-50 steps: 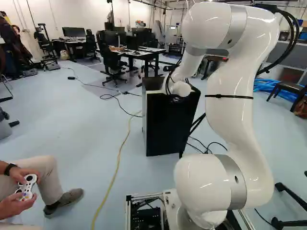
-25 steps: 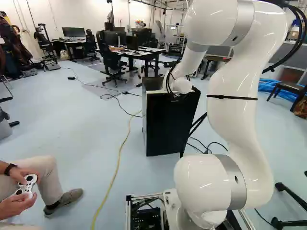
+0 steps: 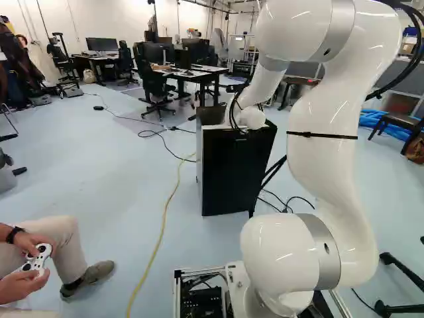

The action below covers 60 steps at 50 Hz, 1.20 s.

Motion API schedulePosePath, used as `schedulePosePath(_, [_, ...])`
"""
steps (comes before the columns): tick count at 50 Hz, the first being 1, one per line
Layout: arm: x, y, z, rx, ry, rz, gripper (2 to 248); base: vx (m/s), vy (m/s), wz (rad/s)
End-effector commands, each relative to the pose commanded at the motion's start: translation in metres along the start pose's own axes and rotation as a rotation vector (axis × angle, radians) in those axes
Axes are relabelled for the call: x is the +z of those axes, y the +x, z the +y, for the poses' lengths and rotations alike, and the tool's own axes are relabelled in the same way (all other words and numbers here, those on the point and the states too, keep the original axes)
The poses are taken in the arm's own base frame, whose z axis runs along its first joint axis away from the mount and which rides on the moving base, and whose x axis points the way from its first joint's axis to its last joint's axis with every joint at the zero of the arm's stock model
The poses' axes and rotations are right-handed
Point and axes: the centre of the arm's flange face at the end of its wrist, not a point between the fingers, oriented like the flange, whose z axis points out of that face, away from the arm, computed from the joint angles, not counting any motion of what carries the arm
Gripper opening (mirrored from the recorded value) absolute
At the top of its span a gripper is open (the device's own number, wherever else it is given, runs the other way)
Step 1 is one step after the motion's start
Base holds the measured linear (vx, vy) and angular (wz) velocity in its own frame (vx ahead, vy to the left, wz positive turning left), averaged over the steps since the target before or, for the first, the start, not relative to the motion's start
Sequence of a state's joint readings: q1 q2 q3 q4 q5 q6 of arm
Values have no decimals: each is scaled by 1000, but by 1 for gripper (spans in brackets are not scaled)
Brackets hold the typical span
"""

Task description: Grab a drink from the fridge

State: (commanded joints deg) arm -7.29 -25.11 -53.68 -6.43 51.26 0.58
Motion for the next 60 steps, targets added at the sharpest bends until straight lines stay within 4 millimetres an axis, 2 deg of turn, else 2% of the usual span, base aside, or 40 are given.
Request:
schedulePosePath(16, [-19,0,-6,3,3,-9,98,0,0,0])
schedulePosePath(31, [-46,0,-13,7,7,-22,98,0,0,0])
schedulePosePath(46, [-83,-4,-23,12,12,-40,98,0,0,0])
schedulePosePath(60, [-126,-12,-33,18,18,-61,98,0,0,0])
